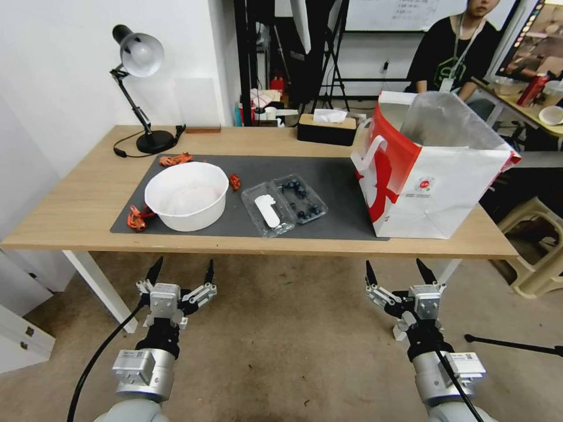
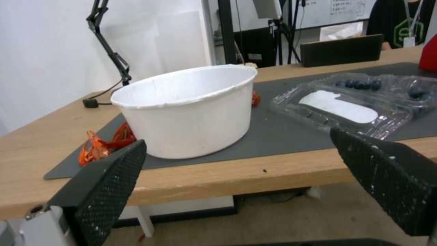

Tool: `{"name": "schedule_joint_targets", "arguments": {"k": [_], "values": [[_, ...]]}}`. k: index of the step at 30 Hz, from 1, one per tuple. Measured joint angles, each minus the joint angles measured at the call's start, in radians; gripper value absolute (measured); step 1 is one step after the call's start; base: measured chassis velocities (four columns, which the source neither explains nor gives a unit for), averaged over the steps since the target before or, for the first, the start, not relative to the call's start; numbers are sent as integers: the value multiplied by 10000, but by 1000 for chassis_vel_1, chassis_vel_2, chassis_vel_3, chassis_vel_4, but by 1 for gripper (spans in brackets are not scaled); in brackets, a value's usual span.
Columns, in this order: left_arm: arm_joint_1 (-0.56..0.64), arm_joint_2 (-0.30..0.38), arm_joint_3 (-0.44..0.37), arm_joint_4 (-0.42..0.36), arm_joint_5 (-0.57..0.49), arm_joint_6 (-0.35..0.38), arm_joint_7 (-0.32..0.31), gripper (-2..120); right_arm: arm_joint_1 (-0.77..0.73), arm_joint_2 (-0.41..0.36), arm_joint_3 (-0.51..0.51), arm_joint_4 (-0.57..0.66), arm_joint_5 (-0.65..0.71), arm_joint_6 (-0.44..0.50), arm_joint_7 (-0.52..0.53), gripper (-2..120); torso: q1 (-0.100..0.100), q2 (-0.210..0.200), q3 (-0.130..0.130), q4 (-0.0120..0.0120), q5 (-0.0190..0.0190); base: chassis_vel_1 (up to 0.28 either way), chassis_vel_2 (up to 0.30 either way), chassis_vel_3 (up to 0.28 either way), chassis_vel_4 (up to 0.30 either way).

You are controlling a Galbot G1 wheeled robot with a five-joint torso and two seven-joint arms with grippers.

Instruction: Close the takeout container lid, then place the container into the takeout bag.

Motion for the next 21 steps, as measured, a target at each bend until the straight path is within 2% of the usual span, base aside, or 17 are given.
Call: {"name": "schedule_joint_targets", "arguments": {"k": [21], "values": [[0, 0, 0, 0, 0, 0, 0, 100, 0, 0, 0, 0, 0, 0, 0, 100, 0, 0, 0, 0, 0, 0, 0, 0, 0]]}}
